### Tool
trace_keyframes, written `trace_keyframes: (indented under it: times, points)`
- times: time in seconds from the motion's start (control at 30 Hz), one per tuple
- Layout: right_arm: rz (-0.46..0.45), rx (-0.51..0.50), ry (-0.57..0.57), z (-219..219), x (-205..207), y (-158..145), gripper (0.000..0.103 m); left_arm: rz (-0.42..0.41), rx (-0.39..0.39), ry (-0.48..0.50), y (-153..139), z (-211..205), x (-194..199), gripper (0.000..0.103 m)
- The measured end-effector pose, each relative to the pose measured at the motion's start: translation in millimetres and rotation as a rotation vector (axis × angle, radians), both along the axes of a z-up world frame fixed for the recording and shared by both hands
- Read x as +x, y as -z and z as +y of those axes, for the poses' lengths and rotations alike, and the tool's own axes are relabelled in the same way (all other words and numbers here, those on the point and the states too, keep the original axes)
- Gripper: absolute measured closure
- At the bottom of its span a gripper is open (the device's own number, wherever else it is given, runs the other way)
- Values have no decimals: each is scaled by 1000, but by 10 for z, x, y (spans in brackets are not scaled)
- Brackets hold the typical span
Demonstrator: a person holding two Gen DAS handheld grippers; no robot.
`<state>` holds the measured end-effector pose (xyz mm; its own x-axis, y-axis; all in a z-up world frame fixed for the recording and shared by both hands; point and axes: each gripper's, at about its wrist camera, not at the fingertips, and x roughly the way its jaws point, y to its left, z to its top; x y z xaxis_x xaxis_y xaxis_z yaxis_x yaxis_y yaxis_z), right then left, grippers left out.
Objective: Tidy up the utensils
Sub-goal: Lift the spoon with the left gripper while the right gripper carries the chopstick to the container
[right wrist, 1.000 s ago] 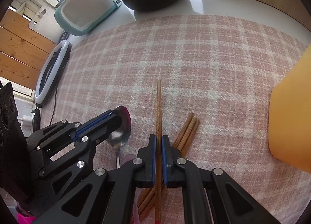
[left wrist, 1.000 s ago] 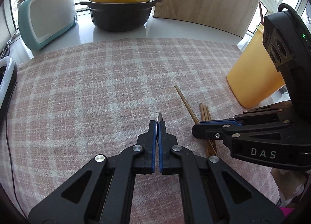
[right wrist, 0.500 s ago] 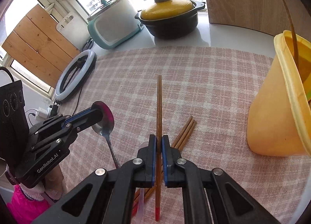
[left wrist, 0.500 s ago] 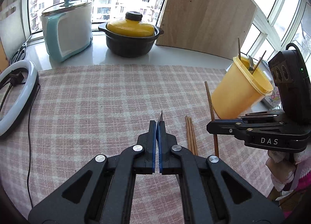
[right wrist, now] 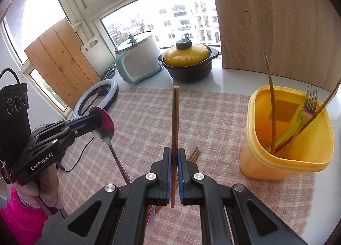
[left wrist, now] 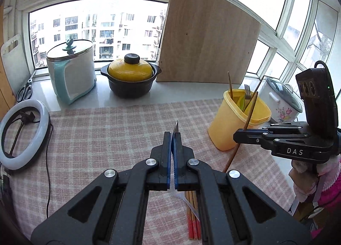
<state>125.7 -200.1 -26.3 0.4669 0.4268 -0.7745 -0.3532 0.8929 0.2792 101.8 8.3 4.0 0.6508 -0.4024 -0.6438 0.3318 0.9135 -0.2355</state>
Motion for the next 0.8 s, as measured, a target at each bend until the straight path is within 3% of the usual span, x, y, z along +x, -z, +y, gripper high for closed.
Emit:
trace_keyframes:
  times: [0.47, 0.8]
  points:
    - [-62, 85, 55, -643, -192, -539, 100, -86, -79, 67, -465, -347, 77, 103]
    - [-181, 64, 136, -1048, -261, -1035, 100, -148, -111, 97, -754, -679, 276, 103]
